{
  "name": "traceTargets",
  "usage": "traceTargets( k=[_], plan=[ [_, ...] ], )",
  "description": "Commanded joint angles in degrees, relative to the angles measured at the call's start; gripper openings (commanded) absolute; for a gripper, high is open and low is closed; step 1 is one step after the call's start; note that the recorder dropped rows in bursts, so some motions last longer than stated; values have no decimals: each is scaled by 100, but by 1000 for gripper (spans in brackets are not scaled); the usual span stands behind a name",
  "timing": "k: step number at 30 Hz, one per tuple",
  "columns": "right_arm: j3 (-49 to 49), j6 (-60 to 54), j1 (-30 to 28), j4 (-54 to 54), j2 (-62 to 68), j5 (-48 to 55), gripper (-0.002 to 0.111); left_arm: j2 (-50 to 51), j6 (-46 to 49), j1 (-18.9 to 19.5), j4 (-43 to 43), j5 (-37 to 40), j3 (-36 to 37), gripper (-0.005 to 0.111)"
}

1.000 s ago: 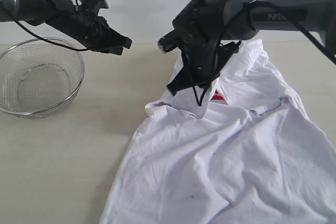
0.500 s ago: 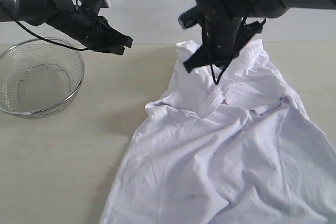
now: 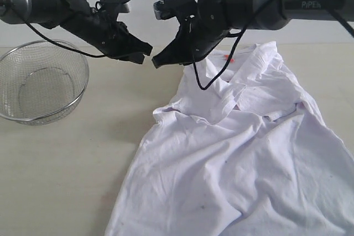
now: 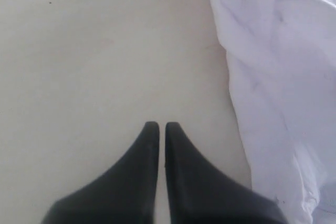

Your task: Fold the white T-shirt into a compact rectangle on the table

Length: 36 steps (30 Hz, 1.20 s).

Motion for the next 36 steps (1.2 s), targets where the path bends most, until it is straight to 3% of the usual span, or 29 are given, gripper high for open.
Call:
traceTargets(
  k=[1,8,20,26,30,34,36],
  plan=[
    [-484,83,-297,35,413,43,0,-41,38,-8,-32,164,2,4],
    [-1584,85,-688,99,1076,474,0,-41,38,-8,-32,229,2,4],
    [-3046,-165,-833,695,2249,892,0,-41,38,-8,-56,415,2,4],
    [-3214,884,-1645,177,2373,1452,0,-41,38,-8,-113,460,2,4],
    [-3214,188,-1718,177,1928,1703,0,-41,170,-8,-116,475,2,4],
    [-3214,69,-1732,177,1280,2257,0,-41,1270,-49,-1227,661,2,4],
    [-3214,27,-1770,165,1229,2739,0,-28,1395,-126,-1316,565,2,4]
  ],
)
